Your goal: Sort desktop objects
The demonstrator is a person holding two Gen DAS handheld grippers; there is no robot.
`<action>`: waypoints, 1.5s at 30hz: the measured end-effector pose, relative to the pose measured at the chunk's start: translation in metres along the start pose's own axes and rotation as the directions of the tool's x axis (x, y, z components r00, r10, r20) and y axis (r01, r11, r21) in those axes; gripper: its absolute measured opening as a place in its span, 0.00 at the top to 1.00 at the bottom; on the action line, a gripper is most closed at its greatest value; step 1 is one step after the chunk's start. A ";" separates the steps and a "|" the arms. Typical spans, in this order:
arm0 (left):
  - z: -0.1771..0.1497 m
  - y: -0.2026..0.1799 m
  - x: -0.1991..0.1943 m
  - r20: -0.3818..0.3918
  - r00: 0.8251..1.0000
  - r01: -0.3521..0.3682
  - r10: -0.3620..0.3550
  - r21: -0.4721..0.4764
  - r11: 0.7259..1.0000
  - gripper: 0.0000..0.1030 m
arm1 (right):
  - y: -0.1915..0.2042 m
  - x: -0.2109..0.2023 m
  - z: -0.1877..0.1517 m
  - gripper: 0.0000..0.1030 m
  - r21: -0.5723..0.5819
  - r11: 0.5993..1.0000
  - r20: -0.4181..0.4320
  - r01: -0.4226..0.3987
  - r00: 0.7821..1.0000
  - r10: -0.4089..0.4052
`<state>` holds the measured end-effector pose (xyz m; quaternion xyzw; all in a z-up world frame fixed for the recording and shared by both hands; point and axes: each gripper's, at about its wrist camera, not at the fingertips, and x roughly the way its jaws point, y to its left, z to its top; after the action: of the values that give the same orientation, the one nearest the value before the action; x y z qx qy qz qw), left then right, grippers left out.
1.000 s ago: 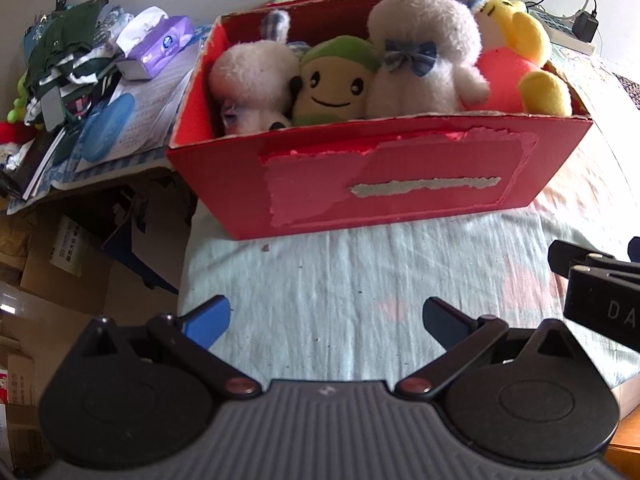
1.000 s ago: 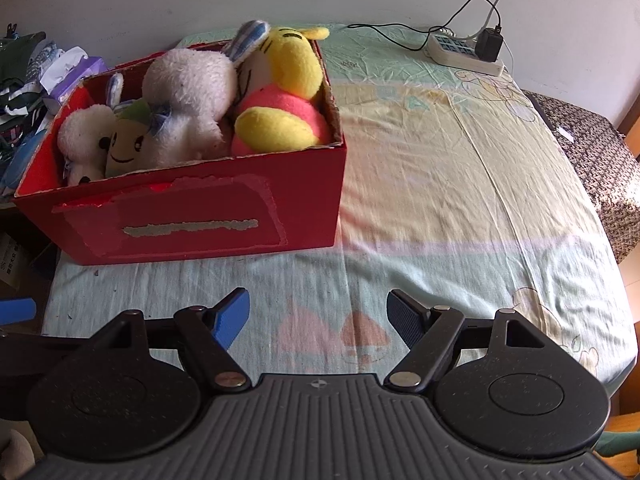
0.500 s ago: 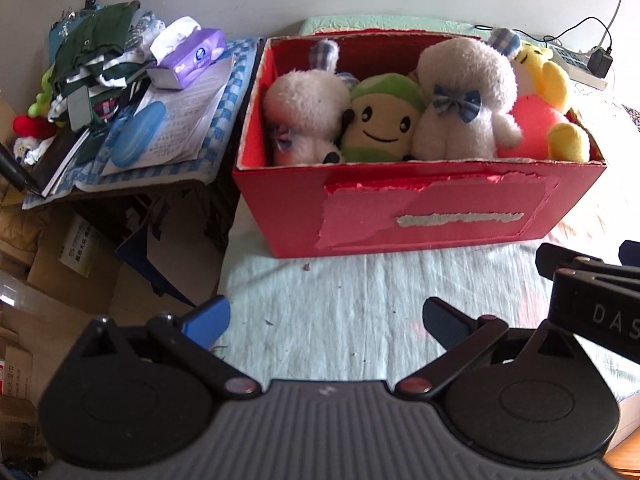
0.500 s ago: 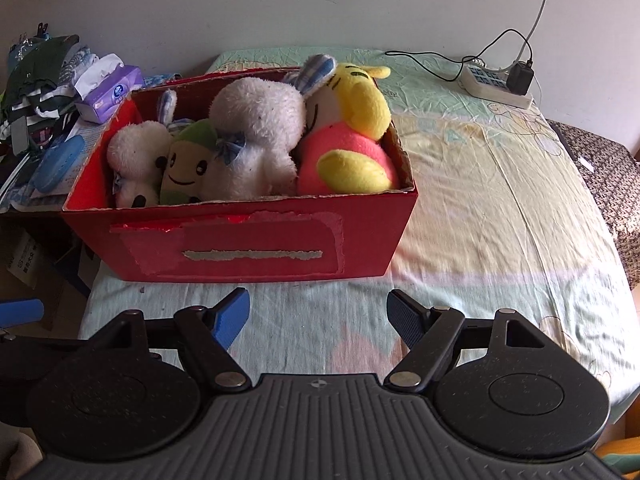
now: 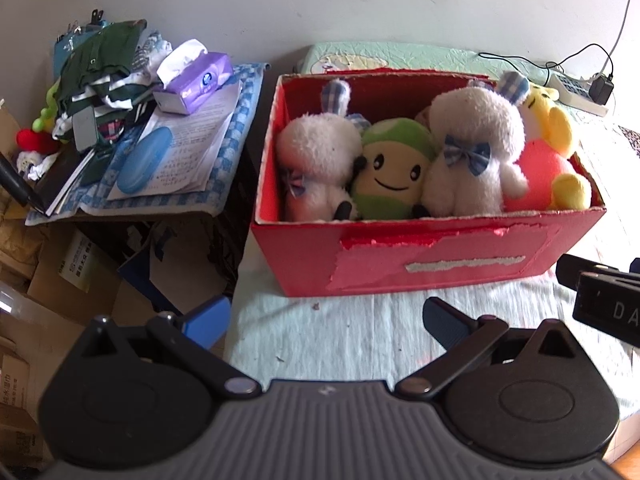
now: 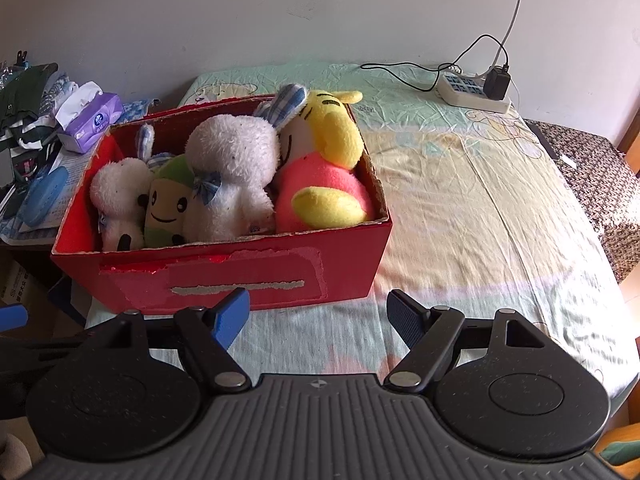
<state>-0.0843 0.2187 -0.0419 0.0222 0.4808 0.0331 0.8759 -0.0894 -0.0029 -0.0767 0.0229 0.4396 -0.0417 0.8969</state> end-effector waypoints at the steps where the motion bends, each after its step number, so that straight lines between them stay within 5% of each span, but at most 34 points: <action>1: 0.002 0.001 -0.001 0.002 1.000 0.003 -0.003 -0.004 1.000 0.01 | 0.000 0.000 0.001 0.24 0.002 1.000 0.002 -0.002 1.000 0.002; 22: 0.042 0.000 -0.006 0.095 0.995 -0.009 0.019 -0.101 0.995 0.01 | -0.005 0.009 0.049 0.24 -0.024 0.998 0.046 -0.050 0.998 0.051; 45: 0.062 -0.015 0.011 0.109 0.994 -0.008 0.011 -0.032 0.999 0.01 | -0.014 0.022 0.057 0.24 0.017 0.999 0.055 -0.039 0.998 0.038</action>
<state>-0.0252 0.2042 -0.0191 0.0123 0.4314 0.0436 0.9010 -0.0320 -0.0230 -0.0594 0.0386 0.4141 -0.0290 0.9089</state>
